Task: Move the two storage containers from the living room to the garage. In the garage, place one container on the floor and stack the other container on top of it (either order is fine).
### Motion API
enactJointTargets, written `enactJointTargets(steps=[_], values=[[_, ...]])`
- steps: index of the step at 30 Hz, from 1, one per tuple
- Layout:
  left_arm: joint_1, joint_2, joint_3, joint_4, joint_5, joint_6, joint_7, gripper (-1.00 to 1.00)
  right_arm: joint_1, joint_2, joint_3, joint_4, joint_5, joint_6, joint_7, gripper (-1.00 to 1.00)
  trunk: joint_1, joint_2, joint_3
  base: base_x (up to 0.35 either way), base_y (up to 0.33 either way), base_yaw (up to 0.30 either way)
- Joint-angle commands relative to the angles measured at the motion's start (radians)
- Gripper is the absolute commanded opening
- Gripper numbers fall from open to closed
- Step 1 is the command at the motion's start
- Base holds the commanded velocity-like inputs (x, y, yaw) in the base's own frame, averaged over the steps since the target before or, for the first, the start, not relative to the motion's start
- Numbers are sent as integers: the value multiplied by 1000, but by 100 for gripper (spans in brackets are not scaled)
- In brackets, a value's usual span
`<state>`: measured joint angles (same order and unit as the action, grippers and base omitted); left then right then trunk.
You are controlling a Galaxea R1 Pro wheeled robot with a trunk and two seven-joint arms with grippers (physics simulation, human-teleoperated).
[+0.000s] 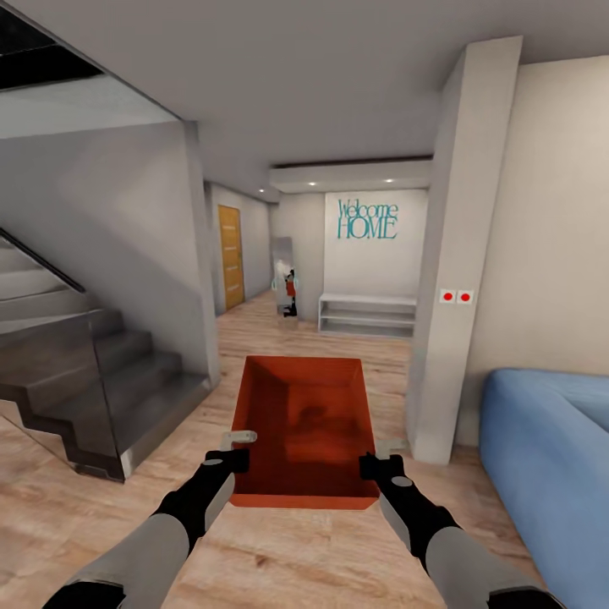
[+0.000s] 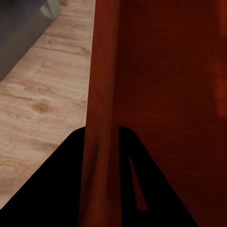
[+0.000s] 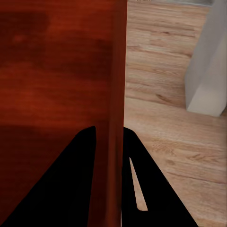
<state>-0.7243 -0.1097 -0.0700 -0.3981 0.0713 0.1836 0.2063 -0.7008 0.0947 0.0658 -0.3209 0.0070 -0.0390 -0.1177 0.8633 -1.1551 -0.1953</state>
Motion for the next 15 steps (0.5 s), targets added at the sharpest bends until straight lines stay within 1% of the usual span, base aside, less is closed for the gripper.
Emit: enactJointTargets(steps=[1, 15], values=[[-1, 22, 36, -5, -21, -30, 15, -100, 0, -1, 2, 3, -6, -2, -8, -100, 1, -1, -1, 322, 0, 0], [-2, 23, 36, -5, -21, -30, 15, -100, 0, -1, 1, 3, -6, -2, -9, -100, 1, -1, -1, 322, 0, 0]])
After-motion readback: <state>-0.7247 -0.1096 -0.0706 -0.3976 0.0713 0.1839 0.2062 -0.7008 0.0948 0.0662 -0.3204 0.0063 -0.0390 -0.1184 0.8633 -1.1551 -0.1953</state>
